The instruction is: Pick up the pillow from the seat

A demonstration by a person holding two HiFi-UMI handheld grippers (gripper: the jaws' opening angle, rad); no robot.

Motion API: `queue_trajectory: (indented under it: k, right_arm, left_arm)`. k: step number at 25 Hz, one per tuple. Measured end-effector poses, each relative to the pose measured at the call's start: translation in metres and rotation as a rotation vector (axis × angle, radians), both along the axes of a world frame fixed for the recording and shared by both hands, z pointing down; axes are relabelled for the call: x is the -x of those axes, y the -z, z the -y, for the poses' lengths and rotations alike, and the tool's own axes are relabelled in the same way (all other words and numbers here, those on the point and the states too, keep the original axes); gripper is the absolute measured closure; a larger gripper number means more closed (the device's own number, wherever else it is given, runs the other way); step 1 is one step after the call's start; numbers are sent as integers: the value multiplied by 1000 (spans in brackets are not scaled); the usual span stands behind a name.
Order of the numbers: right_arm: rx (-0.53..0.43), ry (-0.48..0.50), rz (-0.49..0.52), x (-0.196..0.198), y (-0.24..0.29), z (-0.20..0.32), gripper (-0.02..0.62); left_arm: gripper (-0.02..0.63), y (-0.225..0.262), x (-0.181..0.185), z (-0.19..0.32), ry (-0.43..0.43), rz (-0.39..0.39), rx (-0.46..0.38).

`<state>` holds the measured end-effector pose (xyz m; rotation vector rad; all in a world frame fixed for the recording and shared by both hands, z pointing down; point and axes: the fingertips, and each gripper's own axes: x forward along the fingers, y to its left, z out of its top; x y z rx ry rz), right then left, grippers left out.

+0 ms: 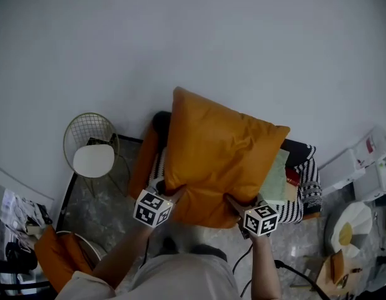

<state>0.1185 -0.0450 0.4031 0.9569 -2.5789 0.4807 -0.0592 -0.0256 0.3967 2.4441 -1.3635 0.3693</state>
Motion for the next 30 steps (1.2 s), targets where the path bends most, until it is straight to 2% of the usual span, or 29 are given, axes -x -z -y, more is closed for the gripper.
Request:
queue_trajectory:
  k: [15, 30]
  right_arm:
    - [-8, 68, 16, -57, 11, 0, 310]
    - [-14, 72, 23, -81, 7, -1, 311]
  left_arm:
    - [420, 15, -60, -10, 70, 13, -7]
    - [419, 12, -84, -11, 71, 19, -5]
